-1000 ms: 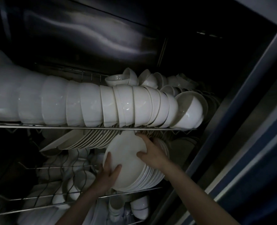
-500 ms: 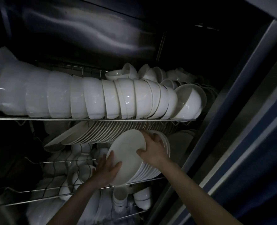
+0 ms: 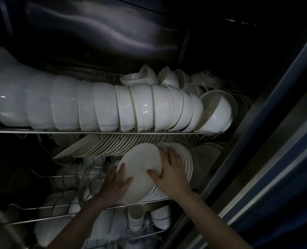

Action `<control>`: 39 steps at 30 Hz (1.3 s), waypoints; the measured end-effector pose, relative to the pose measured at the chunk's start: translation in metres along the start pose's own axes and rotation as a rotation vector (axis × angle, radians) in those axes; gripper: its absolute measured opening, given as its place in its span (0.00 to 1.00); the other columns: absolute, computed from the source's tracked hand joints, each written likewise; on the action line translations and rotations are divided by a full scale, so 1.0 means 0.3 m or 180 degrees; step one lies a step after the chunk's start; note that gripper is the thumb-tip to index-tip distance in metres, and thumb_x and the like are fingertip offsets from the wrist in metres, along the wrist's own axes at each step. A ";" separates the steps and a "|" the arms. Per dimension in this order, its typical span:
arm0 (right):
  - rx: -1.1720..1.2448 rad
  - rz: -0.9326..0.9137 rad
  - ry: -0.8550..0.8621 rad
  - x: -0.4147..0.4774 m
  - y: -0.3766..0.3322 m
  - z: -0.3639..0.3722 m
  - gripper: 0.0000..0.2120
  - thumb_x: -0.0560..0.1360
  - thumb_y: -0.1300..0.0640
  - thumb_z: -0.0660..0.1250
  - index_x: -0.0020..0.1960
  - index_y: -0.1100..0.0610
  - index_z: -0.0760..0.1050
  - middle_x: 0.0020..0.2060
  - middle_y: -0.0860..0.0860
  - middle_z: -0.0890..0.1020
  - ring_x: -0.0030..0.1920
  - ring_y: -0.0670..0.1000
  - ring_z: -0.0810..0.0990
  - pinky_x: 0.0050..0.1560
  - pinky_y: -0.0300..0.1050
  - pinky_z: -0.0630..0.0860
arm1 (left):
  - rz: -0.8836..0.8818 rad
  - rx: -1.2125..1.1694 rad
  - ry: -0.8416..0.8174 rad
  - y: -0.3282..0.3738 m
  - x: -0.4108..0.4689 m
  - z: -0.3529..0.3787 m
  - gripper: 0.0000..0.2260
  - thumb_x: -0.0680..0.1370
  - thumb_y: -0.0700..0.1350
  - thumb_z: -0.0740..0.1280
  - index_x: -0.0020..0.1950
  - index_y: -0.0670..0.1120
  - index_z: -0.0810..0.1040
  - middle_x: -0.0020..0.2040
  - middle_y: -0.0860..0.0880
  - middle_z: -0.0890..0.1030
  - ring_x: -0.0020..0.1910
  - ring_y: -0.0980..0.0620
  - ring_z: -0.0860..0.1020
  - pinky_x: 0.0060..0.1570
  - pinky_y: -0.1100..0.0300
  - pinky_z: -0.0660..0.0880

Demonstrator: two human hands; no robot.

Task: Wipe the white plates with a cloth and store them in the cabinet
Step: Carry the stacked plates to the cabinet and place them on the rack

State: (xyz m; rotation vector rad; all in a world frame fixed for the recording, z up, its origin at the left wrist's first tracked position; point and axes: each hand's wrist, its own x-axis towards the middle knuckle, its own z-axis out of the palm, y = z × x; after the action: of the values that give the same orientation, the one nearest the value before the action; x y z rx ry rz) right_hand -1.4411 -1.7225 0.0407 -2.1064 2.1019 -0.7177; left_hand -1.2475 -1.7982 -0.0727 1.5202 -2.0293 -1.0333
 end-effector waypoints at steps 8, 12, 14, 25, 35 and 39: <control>-0.0455 -0.0084 0.0111 0.006 0.009 0.023 0.38 0.78 0.35 0.57 0.81 0.49 0.48 0.81 0.54 0.49 0.80 0.54 0.43 0.76 0.47 0.33 | -0.0307 0.0533 -0.0127 -0.049 0.018 0.002 0.34 0.77 0.70 0.51 0.76 0.65 0.35 0.80 0.51 0.40 0.79 0.47 0.39 0.75 0.44 0.44; -0.0937 -0.0014 0.0141 0.007 -0.014 0.043 0.36 0.79 0.34 0.52 0.81 0.50 0.48 0.81 0.54 0.50 0.80 0.57 0.43 0.74 0.51 0.29 | -0.0338 0.0832 -0.0060 -0.070 0.007 -0.022 0.35 0.76 0.71 0.49 0.77 0.64 0.35 0.80 0.53 0.39 0.79 0.48 0.38 0.74 0.42 0.42; -0.1006 -0.0033 0.0148 0.002 -0.020 0.044 0.36 0.79 0.33 0.50 0.81 0.51 0.51 0.80 0.54 0.52 0.80 0.58 0.44 0.77 0.55 0.34 | -0.0316 0.0923 0.0016 -0.068 -0.006 -0.031 0.35 0.77 0.70 0.49 0.78 0.61 0.38 0.81 0.51 0.42 0.79 0.47 0.41 0.75 0.43 0.43; -0.1330 -0.0345 0.0433 -0.044 -0.048 0.082 0.31 0.77 0.38 0.57 0.73 0.55 0.71 0.74 0.59 0.69 0.76 0.64 0.63 0.72 0.70 0.59 | 0.0271 0.0601 0.0631 -0.071 -0.075 -0.086 0.32 0.75 0.64 0.61 0.75 0.49 0.68 0.79 0.51 0.60 0.78 0.52 0.58 0.74 0.51 0.59; -0.1248 -0.0899 0.0531 -0.105 0.000 0.128 0.30 0.82 0.37 0.52 0.77 0.53 0.65 0.78 0.57 0.62 0.79 0.62 0.56 0.72 0.71 0.57 | 0.0579 0.0151 0.0073 -0.057 -0.211 -0.117 0.31 0.76 0.55 0.70 0.76 0.58 0.61 0.78 0.58 0.57 0.77 0.59 0.56 0.73 0.64 0.56; -0.1383 -0.0871 0.0576 -0.122 -0.012 0.139 0.30 0.82 0.38 0.51 0.78 0.53 0.63 0.78 0.57 0.61 0.79 0.63 0.55 0.72 0.72 0.57 | 0.0635 0.0841 -0.0051 -0.078 -0.225 -0.126 0.33 0.75 0.64 0.65 0.77 0.64 0.54 0.78 0.61 0.51 0.74 0.65 0.48 0.66 0.73 0.43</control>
State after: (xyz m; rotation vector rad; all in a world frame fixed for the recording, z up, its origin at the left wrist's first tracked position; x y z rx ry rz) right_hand -1.4201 -1.6981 -0.0049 -2.6903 2.2521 -0.5267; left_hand -1.1843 -1.7499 -0.0584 1.3958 -2.3477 -0.7259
